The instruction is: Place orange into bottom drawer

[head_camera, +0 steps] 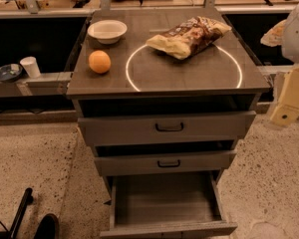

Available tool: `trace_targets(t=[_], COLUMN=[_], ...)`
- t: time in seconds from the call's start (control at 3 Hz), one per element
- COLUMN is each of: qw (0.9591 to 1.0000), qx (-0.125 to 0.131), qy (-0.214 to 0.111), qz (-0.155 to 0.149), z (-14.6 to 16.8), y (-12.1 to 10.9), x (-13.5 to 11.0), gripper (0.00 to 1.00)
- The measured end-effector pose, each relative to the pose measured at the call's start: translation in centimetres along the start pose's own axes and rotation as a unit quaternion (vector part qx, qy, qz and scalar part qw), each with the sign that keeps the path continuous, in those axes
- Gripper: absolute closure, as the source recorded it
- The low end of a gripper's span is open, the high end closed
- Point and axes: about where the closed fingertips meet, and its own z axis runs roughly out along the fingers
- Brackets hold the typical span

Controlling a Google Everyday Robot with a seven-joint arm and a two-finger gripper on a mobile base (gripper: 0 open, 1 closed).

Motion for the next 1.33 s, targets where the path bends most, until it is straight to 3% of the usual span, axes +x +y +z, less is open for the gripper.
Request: trace_targets(t=[0.33, 0.67, 1.0, 1.33], qw=[1.0000, 0.9988, 0.9946, 0.9828], qx=[0.001, 0.007, 0.001, -0.020], qy=[-0.004, -0.035, -0.069, -0.148], qz=[-0.003, -0.033, -0.078, -0.109], z=[0.0, -0.3, 0.3, 3.0], y=[-0.2, -1.8, -4.5, -7.1], x=[-0.4, -3.7, -9.8, -17.1], gripper=[0.00, 0.00, 0.00, 0.00])
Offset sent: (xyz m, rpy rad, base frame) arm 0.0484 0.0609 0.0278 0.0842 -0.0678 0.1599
